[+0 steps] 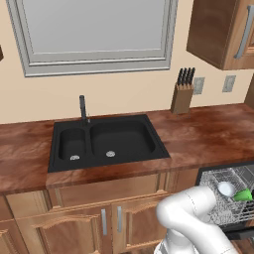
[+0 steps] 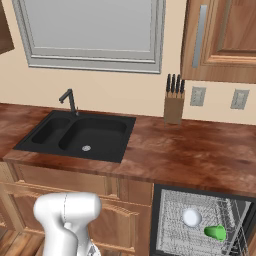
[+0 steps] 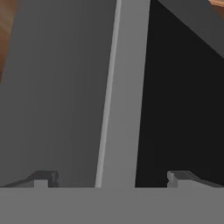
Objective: Pick up the cup and bowl from the counter, place them in the dishwasher, and close the dishwasher door.
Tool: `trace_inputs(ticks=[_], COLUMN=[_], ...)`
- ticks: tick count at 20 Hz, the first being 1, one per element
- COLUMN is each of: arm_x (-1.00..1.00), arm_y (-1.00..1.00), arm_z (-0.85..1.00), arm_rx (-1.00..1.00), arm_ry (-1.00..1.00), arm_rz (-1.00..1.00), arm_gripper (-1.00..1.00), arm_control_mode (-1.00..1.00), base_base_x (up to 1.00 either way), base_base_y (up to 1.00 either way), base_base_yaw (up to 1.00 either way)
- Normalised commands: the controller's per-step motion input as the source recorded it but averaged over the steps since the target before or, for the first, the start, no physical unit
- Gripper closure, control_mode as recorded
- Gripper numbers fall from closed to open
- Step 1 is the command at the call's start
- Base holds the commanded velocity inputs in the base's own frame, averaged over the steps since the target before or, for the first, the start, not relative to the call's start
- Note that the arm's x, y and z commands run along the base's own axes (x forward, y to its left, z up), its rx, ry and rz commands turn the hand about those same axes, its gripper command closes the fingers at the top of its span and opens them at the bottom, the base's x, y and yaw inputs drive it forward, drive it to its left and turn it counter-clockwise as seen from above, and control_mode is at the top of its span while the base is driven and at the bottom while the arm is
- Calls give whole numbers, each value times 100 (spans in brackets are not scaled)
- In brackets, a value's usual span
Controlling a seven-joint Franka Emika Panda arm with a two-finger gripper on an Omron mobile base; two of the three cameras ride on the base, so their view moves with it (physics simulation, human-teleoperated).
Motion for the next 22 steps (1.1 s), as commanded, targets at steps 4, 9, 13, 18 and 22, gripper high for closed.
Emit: trace_inputs(ticks=[4,9,13,18,22], arm_x=[99,79,76,70,75], arm_y=[0,0,0,0,0], arm_z=[0,-4,-12,-25,-26], arm_rx=[0,0,0,0,0], arm_ry=[-7,-6,-5,-3,-4], arm_rz=[0,0,0,0,0], arm_gripper=[-100,-100,-100,-100,-100], arm_control_mode=[-100,-100,-100,-100,-100], base_base_x=[0,0,0,0,0], base_base_y=[0,0,0,0,0], base_base_yaw=[0,0,0,0,0])
